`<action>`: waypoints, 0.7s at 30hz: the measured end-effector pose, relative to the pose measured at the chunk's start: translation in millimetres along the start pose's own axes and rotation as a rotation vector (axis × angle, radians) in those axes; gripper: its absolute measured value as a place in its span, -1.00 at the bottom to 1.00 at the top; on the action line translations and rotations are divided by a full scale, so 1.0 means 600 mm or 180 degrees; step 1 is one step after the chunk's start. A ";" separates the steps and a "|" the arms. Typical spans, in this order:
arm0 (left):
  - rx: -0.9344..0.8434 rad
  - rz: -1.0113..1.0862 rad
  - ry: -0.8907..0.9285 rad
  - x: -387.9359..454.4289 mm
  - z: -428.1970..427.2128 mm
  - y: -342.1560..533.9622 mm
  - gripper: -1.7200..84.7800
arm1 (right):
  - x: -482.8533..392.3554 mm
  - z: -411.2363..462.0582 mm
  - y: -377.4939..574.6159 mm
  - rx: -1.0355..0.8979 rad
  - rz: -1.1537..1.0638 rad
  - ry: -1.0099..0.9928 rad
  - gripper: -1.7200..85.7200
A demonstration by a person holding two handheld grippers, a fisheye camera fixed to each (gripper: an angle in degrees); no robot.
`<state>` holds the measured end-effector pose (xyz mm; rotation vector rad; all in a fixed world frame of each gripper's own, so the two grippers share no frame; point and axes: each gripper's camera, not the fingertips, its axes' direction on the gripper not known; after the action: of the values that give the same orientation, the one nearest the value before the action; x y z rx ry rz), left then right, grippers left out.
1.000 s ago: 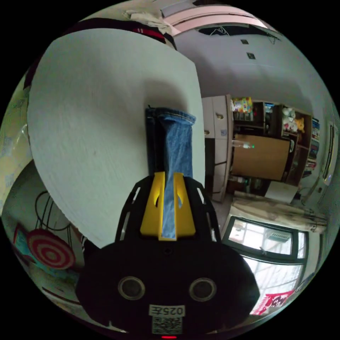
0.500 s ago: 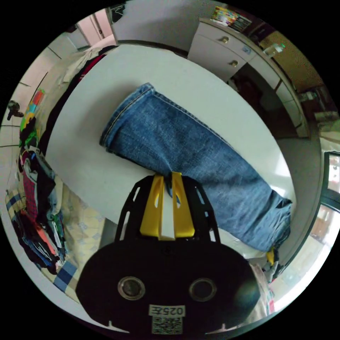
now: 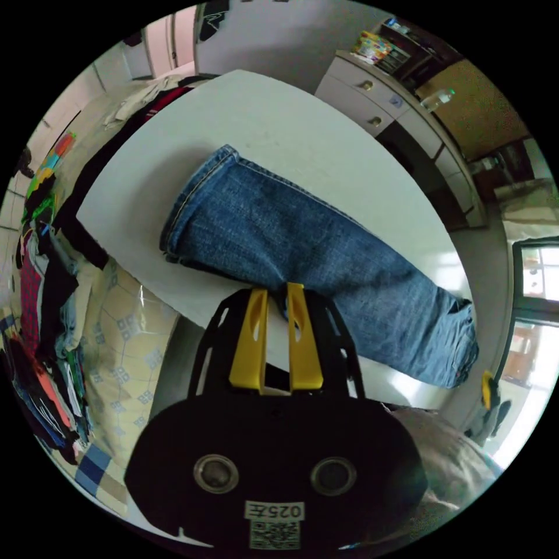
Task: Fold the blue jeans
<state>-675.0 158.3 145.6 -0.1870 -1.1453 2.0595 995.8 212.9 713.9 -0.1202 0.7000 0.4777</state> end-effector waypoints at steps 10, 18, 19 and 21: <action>0.0573 0.0430 0.0110 -0.043 -0.004 0.045 -0.90 | -0.394 0.578 0.212 -0.1911 -0.3272 0.1482 -0.98; 0.0052 0.0321 0.0451 -0.112 -0.023 0.004 -0.83 | -0.393 0.666 0.317 -0.1481 -0.3713 0.2294 -0.98; -0.0011 0.0138 0.0524 -0.136 -0.031 0.002 -0.82 | -0.395 0.676 0.310 -0.1625 -0.3633 0.2313 -0.97; 0.0148 -0.0186 0.0583 -0.178 -0.055 0.011 -0.81 | -0.400 0.693 0.289 -0.1885 -0.3336 0.2304 -0.95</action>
<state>-588.5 105.8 97.6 -0.3091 -0.9793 1.9712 1002.5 384.4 1194.3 -1.1978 1.0581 -0.4239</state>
